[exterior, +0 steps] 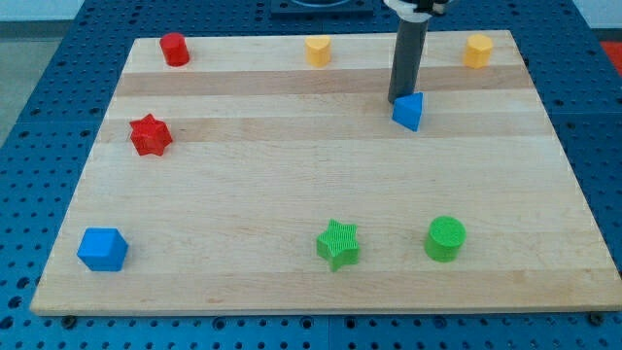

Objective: Slide the blue triangle to the center right of the board

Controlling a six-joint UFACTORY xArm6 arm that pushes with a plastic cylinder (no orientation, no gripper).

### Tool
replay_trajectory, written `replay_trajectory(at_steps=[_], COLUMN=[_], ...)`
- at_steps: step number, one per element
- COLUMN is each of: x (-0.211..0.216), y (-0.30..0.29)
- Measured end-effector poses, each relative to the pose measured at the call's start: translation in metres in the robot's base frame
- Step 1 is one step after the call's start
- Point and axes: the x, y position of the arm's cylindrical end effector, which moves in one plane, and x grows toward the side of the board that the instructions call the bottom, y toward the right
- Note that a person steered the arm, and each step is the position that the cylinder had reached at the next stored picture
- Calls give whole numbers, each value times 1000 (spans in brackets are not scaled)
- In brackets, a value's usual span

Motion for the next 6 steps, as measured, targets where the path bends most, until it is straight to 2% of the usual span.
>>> replay_trajectory(at_steps=[2, 6], x=[38, 58], y=[-19, -12])
